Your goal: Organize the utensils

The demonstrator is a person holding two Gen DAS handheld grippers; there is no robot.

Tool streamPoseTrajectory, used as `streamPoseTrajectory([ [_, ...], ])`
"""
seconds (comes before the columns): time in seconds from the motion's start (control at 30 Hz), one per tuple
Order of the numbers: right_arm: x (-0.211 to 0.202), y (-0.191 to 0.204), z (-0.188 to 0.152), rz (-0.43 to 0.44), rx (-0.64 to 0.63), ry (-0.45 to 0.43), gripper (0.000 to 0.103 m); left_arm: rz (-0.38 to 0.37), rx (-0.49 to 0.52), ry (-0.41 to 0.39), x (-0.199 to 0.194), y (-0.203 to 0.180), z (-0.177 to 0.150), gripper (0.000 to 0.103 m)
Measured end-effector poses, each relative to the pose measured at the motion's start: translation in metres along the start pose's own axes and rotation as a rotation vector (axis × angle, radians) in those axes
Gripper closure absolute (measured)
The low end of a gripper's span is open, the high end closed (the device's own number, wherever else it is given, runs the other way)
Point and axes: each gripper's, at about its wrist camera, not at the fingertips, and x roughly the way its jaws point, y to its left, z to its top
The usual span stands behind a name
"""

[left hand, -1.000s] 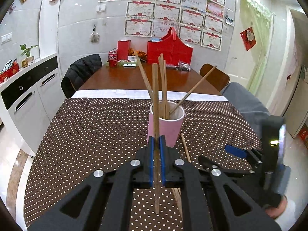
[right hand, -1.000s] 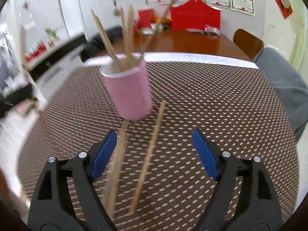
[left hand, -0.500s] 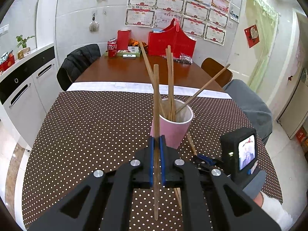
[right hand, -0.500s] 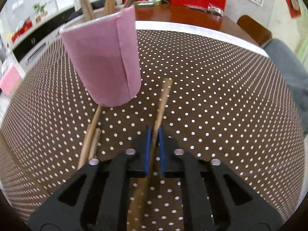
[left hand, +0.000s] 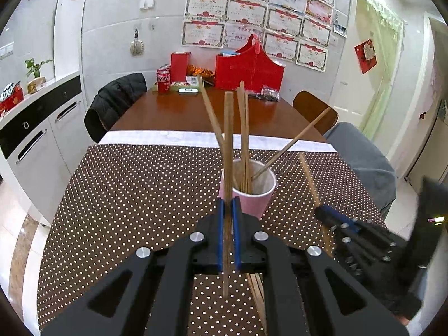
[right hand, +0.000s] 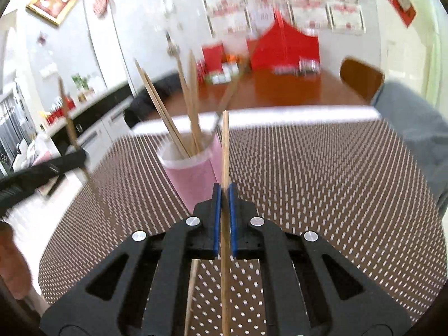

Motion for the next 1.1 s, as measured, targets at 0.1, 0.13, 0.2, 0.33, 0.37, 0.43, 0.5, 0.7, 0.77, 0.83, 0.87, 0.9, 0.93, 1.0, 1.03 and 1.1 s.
streamPoseTrajectory([
  [0.1, -0.025, 0.006, 0.012, 0.017, 0.012, -0.102, 0.097, -0.004, 0.007, -0.009, -0.009, -0.004, 0.006, 0.096],
  [0.13, -0.033, 0.009, 0.016, 0.029, 0.016, -0.134, 0.097, -0.004, 0.009, -0.013, -0.012, -0.005, 0.008, 0.096],
  [0.2, -0.030, 0.017, 0.039, 0.043, 0.016, -0.188, 0.097, 0.005, 0.012, -0.021, -0.019, -0.007, 0.013, 0.096],
  [0.33, -0.036, 0.016, 0.061, 0.093, 0.031, -0.280, 0.097, 0.015, 0.016, -0.030, -0.031, -0.011, 0.024, 0.096],
  [0.37, -0.039, 0.014, 0.065, 0.105, 0.032, -0.302, 0.097, 0.024, 0.019, -0.041, -0.036, -0.012, 0.028, 0.096],
  [0.43, -0.042, 0.016, 0.076, 0.136, 0.023, -0.356, 0.097, 0.030, 0.022, -0.059, -0.041, -0.014, 0.036, 0.096],
  [0.5, -0.047, 0.016, 0.085, 0.148, 0.034, -0.396, 0.097, 0.035, 0.017, -0.070, -0.047, -0.015, 0.045, 0.096],
  [0.7, -0.050, 0.022, 0.106, 0.171, 0.032, -0.571, 0.097, 0.048, 0.014, -0.112, -0.056, -0.015, 0.074, 0.096],
  [0.77, -0.047, 0.025, 0.111, 0.181, 0.026, -0.618, 0.097, 0.042, 0.007, -0.128, -0.058, -0.013, 0.084, 0.096],
  [0.83, -0.041, 0.025, 0.115, 0.182, 0.020, -0.675, 0.097, 0.037, 0.005, -0.138, -0.056, -0.012, 0.091, 0.096],
  [0.87, -0.037, 0.025, 0.116, 0.182, 0.017, -0.693, 0.097, 0.034, 0.006, -0.140, -0.055, -0.013, 0.094, 0.096],
  [0.9, -0.034, 0.025, 0.117, 0.179, 0.016, -0.702, 0.097, 0.028, 0.006, -0.140, -0.053, -0.012, 0.097, 0.096],
  [0.93, -0.029, 0.024, 0.118, 0.177, 0.018, -0.709, 0.097, 0.018, 0.004, -0.142, -0.051, -0.011, 0.100, 0.096],
  [1.0, -0.016, 0.020, 0.121, 0.205, 0.036, -0.706, 0.097, 0.015, -0.002, -0.152, -0.047, -0.010, 0.106, 0.096],
  [1.03, -0.010, 0.018, 0.122, 0.216, 0.044, -0.706, 0.097, 0.019, -0.003, -0.157, -0.043, -0.009, 0.109, 0.096],
  [1.1, 0.002, 0.015, 0.121, 0.213, 0.059, -0.718, 0.097, 0.016, -0.006, -0.152, -0.035, -0.009, 0.113, 0.096],
])
